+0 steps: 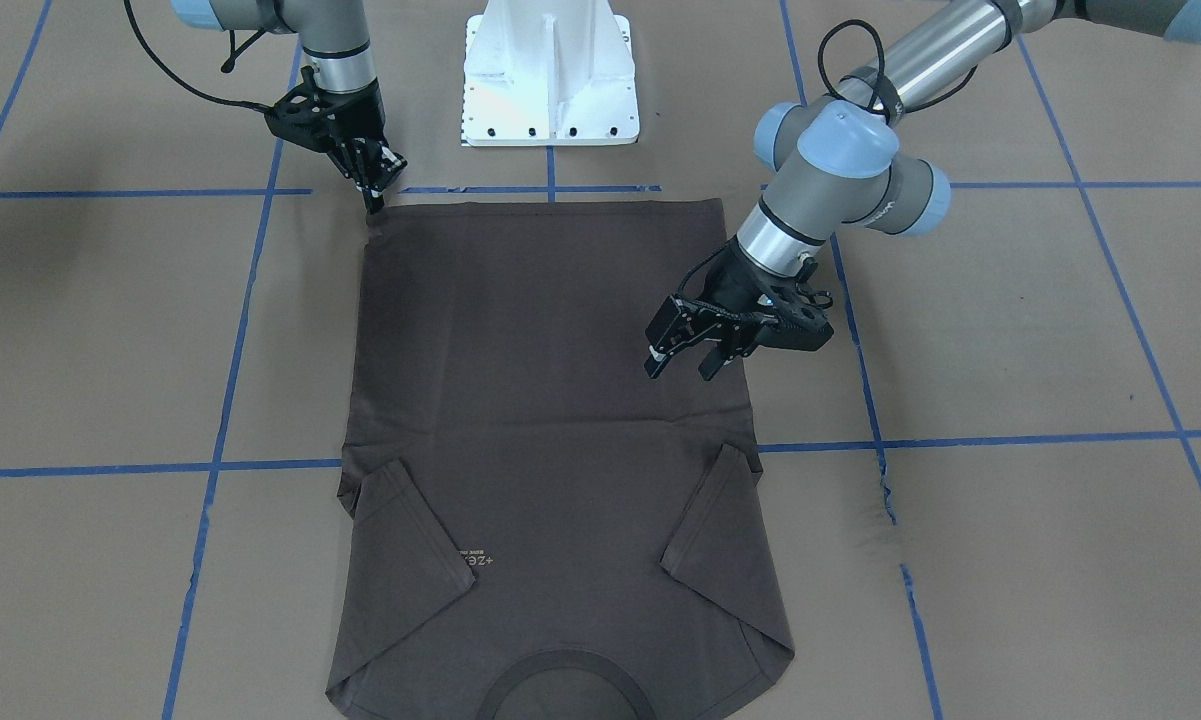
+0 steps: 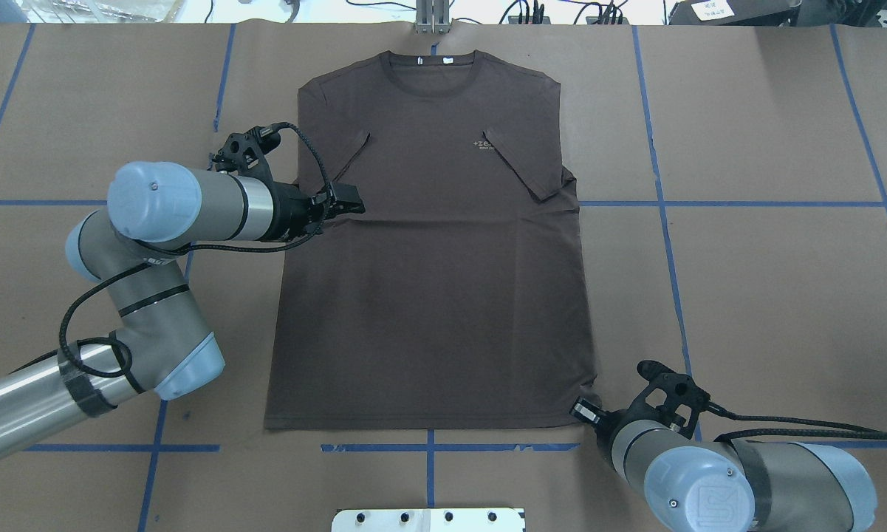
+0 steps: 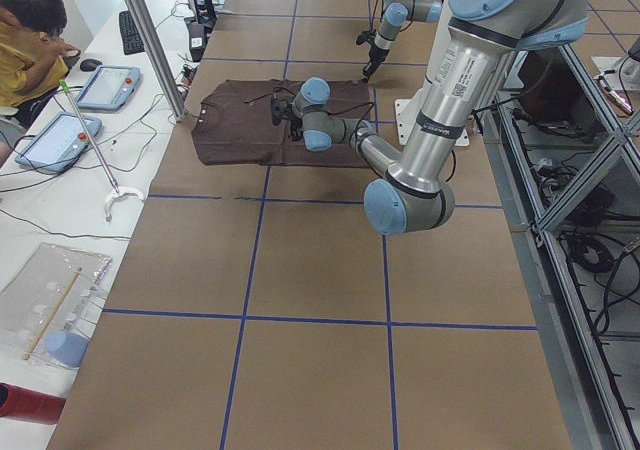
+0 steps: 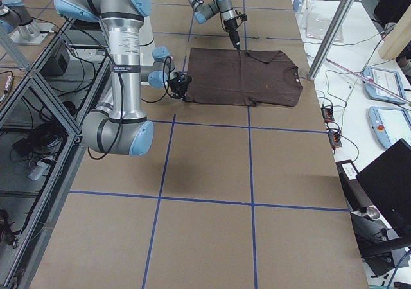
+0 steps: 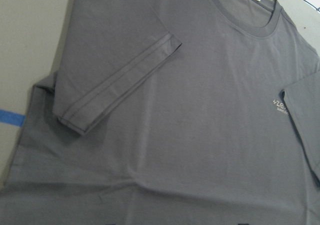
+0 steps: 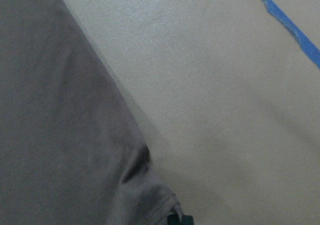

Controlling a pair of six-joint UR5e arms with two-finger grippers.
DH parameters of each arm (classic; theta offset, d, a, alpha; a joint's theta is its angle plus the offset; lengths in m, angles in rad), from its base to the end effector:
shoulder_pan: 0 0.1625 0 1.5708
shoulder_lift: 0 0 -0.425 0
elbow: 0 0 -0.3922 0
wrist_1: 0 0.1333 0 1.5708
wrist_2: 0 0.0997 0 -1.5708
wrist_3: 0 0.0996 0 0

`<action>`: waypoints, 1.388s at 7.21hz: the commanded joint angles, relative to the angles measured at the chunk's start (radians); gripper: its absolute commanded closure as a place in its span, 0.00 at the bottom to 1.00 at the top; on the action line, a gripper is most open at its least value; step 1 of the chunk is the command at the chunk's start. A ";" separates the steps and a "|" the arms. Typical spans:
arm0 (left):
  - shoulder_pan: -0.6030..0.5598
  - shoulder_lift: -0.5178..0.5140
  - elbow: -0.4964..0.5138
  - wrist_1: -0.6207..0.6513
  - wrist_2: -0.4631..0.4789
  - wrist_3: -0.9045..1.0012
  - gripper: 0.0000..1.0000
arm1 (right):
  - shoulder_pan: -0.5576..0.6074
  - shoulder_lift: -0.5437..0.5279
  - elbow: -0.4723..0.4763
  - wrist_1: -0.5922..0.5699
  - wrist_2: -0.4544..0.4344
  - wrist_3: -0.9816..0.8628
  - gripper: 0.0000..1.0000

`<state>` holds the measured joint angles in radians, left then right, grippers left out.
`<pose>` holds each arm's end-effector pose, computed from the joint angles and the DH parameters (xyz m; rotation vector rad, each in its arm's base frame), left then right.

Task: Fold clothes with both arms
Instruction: 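Lower both grippers onto the hem corners and grasp them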

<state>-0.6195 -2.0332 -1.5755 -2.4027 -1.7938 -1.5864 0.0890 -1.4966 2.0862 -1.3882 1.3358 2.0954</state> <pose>0.4728 -0.4739 0.2963 0.2040 1.3004 -0.3969 -0.4806 -0.2000 0.3681 0.0529 -0.8146 0.6706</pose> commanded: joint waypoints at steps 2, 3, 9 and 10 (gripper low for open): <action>0.114 0.241 -0.284 0.008 0.042 -0.105 0.00 | 0.008 -0.007 0.032 0.000 0.022 0.000 1.00; 0.191 0.289 -0.334 0.054 0.141 -0.119 0.00 | 0.006 -0.013 0.049 0.000 0.026 0.000 1.00; 0.348 0.303 -0.504 0.284 0.232 -0.204 0.03 | 0.014 -0.059 0.109 0.000 0.029 -0.002 1.00; 0.346 0.332 -0.506 0.284 0.226 -0.204 0.06 | 0.014 -0.068 0.110 0.000 0.031 -0.002 1.00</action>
<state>-0.2671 -1.7258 -2.0708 -2.1233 -1.5641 -1.7883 0.0992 -1.5545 2.1866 -1.3878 1.3653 2.0945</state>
